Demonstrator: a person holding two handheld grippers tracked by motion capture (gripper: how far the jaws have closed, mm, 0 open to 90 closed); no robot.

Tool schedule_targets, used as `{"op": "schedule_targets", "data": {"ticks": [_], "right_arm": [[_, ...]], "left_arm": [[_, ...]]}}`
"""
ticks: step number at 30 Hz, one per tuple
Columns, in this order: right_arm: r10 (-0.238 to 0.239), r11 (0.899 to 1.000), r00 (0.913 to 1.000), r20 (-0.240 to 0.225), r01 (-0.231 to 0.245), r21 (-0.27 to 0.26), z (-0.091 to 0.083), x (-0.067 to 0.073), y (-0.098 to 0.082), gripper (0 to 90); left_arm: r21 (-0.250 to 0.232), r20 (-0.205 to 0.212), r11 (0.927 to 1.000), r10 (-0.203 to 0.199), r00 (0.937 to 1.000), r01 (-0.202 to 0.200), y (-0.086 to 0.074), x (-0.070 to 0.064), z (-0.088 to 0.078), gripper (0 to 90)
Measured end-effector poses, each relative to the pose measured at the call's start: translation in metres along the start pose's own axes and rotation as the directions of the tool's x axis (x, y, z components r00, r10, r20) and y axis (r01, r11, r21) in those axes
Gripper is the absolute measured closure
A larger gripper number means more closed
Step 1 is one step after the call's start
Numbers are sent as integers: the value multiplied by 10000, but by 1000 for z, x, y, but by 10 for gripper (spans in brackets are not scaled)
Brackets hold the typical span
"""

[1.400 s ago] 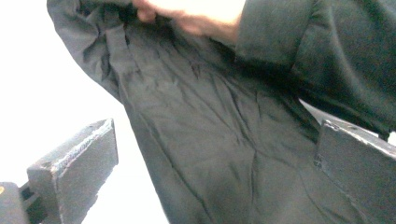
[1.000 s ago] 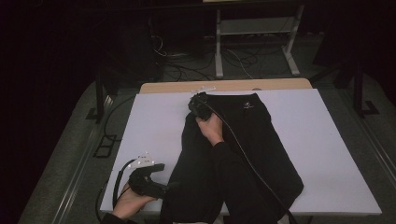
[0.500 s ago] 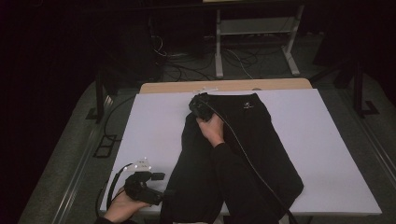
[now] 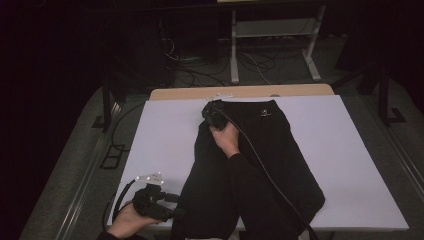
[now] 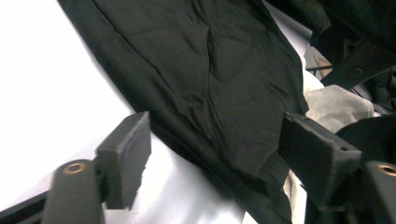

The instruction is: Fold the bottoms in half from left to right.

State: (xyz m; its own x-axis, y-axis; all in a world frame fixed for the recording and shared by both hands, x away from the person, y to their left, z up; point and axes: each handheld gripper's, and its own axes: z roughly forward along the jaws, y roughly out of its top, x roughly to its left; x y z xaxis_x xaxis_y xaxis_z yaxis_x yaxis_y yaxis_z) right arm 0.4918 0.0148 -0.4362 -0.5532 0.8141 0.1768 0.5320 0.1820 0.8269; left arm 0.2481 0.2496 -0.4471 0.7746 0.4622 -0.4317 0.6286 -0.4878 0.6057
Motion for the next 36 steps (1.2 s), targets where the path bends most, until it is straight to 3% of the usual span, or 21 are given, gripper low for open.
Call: {"op": "schedule_targets", "data": {"ticks": [3, 4, 7, 11, 14, 23, 30, 36], "right_arm": [[-27, 10000, 10000, 7, 27, -32, -1, 1, 0, 868], [-27, 10000, 10000, 7, 27, -32, -1, 1, 0, 868], [-65, 9999, 10000, -8, 65, -91, -2, 1, 2, 867], [-64, 9999, 10000, 18, 65, -145, -3, 1, 3, 868], [-54, 9999, 10000, -9, 54, -113, -4, 0, 3, 867], [-158, 9999, 9999, -54, 158, 23, -4, -1, 3, 868], [-208, 9998, 9998, 1, 208, -57, -10, -4, 8, 868], [-275, 9996, 9996, 112, 276, -113, -17, -9, 13, 867]], "left_arm": [[70, -90, 9997, -254, 9996, 254, 0, 2, -1, 466], [86, -126, 9991, -404, 9991, 405, 1, 3, -2, 466], [207, -203, 9968, -773, 9968, 777, 0, 6, -4, 589], [380, -433, 9968, -688, 9967, 704, -1, 5, -2, 778], [580, -299, 9971, -484, 9984, 501, 0, 6, 1, 856], [740, 94, 9971, -204, 9997, 196, 3, 7, 1, 887], [-176, 332, 9989, -418, 9986, 424, 5, 7, -10, 889], [-980, 1019, 9905, -866, 9910, 966, 8, 8, -18, 890]]}}
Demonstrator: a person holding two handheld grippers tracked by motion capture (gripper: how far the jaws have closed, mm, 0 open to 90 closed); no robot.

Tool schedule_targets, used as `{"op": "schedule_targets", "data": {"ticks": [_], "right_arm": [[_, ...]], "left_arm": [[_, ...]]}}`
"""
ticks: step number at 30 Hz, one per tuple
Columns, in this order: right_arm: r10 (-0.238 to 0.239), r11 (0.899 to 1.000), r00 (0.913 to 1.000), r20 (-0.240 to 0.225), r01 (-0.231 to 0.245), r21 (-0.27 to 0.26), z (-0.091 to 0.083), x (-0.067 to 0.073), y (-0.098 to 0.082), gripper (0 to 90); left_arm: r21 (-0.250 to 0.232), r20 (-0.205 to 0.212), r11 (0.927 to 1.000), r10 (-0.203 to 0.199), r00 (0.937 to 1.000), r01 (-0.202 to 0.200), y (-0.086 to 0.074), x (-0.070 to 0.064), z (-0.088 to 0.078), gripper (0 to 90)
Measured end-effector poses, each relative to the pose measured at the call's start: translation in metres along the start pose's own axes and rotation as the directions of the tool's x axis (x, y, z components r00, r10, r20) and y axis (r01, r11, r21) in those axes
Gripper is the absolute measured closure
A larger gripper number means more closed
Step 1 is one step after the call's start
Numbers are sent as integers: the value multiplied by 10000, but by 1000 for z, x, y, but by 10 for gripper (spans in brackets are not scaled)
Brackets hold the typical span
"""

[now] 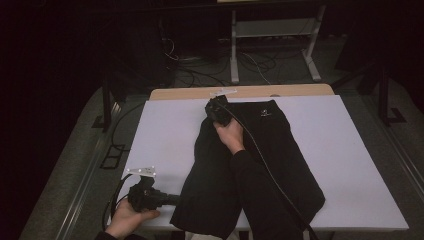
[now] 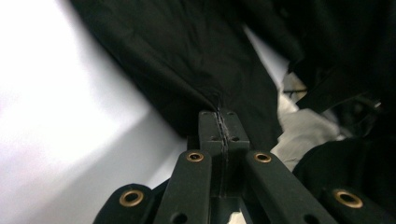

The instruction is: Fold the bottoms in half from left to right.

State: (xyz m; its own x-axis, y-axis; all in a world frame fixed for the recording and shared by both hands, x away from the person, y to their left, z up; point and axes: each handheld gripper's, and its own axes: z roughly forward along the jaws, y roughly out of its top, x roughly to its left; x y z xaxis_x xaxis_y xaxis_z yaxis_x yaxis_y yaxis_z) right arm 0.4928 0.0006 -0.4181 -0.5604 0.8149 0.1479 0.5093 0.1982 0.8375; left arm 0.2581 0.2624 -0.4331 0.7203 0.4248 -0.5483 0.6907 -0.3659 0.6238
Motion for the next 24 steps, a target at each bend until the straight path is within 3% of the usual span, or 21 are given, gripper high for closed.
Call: {"op": "schedule_targets", "data": {"ticks": [4, 10, 16, 20, 24], "right_arm": [[-14, 10000, 10000, 48, 13, 21, -2, -2, 2, 868], [-43, 9999, 9999, 100, 41, 141, -11, -9, 6, 867], [188, 9997, 9998, -90, -187, 126, -23, -20, 8, 867], [174, 9996, 9998, 10, -174, 203, -31, -30, 8, 867], [242, 9995, 9996, 109, -245, 202, -38, -40, 9, 867]], "left_arm": [[-57, 164, 10000, 39, 9999, -38, 3, -5, 2, 890], [115, 552, 9984, 549, 9970, -556, 10, -23, 16, 890], [-31, 698, 9879, 1547, 9855, -1548, 21, -47, 31, 889], [97, 1005, 9828, 1827, 9780, -1845, 28, -57, 43, 889], [258, 1173, 9815, 1855, 9756, -1897, 34, -58, 53, 889]]}}
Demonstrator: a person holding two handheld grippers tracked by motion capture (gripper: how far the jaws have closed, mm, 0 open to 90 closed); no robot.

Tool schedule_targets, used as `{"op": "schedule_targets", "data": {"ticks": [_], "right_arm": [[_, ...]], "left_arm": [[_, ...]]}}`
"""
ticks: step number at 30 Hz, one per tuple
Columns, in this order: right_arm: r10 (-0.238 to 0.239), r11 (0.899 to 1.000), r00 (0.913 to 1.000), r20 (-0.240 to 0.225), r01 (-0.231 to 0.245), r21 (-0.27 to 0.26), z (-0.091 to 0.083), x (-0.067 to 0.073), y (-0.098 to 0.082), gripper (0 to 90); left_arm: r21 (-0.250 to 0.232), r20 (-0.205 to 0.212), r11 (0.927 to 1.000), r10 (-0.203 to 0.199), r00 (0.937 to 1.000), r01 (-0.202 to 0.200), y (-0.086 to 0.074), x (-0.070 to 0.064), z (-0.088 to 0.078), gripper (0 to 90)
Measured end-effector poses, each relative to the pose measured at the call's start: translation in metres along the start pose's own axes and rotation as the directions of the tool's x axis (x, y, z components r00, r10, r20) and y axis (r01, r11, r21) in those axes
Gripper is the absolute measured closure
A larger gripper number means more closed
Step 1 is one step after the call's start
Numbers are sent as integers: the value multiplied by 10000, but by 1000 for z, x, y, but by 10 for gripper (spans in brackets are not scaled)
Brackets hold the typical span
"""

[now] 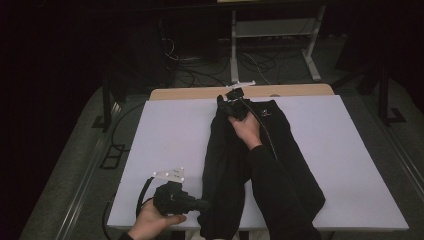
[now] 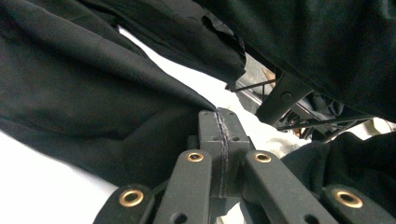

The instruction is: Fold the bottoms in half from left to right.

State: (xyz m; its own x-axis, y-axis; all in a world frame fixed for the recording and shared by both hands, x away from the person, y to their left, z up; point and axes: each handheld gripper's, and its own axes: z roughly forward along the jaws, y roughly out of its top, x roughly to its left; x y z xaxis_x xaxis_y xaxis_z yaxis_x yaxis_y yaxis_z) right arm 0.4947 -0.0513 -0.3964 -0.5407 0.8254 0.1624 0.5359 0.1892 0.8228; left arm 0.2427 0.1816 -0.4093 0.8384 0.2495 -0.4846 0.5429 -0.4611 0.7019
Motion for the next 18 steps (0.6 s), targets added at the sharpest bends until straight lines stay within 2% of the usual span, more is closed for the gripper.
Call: {"op": "schedule_targets", "data": {"ticks": [5, 8, 9, 11, 14, 18], "right_arm": [[-33, 10000, 9998, 177, 33, 8, -9, -11, 1, 867], [55, 9999, 9992, 388, -59, 104, -15, -22, 3, 867], [55, 9999, 9992, 388, -59, 104, -15, -22, 3, 867], [228, 9996, 9985, 494, -235, 133, -18, -29, 3, 867], [727, 9973, 9961, 490, -733, 100, -20, -39, 2, 868], [853, 9961, 9945, 607, -865, 164, -23, -49, 1, 867]], "left_arm": [[161, 111, 9998, -116, 9999, 115, 2, 4, 10, 889], [304, 185, 9995, -65, 9998, 59, 3, 3, 15, 889], [316, 202, 9995, -45, 9998, 38, 3, 2, 17, 889], [355, 278, 9994, 30, 9996, -40, 5, 1, 19, 889], [435, 369, 9991, 4, 9993, -20, 6, 1, 25, 889], [480, 570, 9988, 6, 9984, -33, 6, 0, 32, 889]]}}
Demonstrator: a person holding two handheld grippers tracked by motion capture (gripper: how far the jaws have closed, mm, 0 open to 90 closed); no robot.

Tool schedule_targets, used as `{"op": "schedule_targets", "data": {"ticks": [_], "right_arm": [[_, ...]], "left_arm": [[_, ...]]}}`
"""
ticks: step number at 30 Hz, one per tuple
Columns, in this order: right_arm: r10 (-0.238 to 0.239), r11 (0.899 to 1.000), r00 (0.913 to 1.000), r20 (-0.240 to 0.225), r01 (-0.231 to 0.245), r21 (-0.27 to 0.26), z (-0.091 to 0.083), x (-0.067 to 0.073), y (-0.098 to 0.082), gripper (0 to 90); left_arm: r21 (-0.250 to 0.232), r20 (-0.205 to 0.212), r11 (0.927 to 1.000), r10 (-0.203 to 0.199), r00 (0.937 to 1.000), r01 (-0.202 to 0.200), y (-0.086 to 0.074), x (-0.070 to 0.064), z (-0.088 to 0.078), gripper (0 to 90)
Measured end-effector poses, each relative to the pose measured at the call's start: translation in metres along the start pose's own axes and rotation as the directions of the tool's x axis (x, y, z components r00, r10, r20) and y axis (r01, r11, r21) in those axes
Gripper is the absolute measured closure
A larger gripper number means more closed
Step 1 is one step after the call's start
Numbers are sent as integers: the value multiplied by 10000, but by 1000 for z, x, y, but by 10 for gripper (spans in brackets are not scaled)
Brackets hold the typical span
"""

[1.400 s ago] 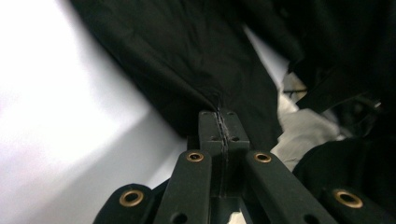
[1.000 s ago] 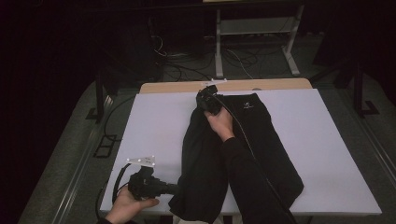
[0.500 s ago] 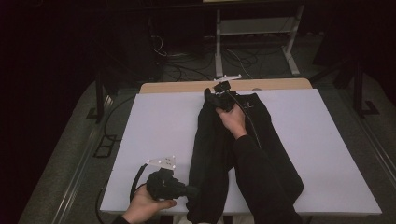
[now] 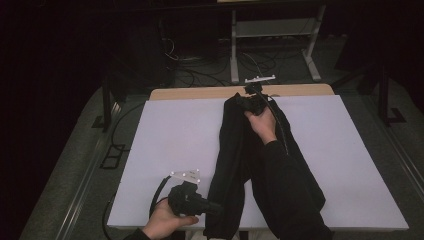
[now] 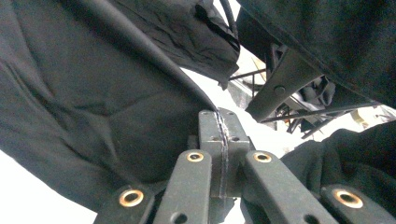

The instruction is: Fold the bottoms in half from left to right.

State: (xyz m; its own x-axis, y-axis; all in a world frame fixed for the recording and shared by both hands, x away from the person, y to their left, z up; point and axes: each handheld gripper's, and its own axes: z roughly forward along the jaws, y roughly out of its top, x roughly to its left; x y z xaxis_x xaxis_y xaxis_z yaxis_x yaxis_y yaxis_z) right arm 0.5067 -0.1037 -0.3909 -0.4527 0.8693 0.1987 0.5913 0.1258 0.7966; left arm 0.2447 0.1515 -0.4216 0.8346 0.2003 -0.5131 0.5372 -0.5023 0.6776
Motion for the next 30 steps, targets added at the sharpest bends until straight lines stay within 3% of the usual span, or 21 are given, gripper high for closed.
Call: {"op": "schedule_targets", "data": {"ticks": [4, 15, 30], "right_arm": [[206, 9998, 9998, 58, -206, 18, -3, -9, 0, 867], [-112, 9998, 9998, 186, 108, 164, -8, -20, -2, 867], [-264, 9992, 9995, 174, 258, 321, -10, -32, -3, 867]], "left_arm": [[12, 160, 10000, 89, 9998, -89, 4, -3, 5, 889], [37, 478, 9994, 328, 9983, -330, 16, -8, 19, 889], [-141, 462, 9987, 498, 9977, -492, 29, -14, 29, 889]]}}
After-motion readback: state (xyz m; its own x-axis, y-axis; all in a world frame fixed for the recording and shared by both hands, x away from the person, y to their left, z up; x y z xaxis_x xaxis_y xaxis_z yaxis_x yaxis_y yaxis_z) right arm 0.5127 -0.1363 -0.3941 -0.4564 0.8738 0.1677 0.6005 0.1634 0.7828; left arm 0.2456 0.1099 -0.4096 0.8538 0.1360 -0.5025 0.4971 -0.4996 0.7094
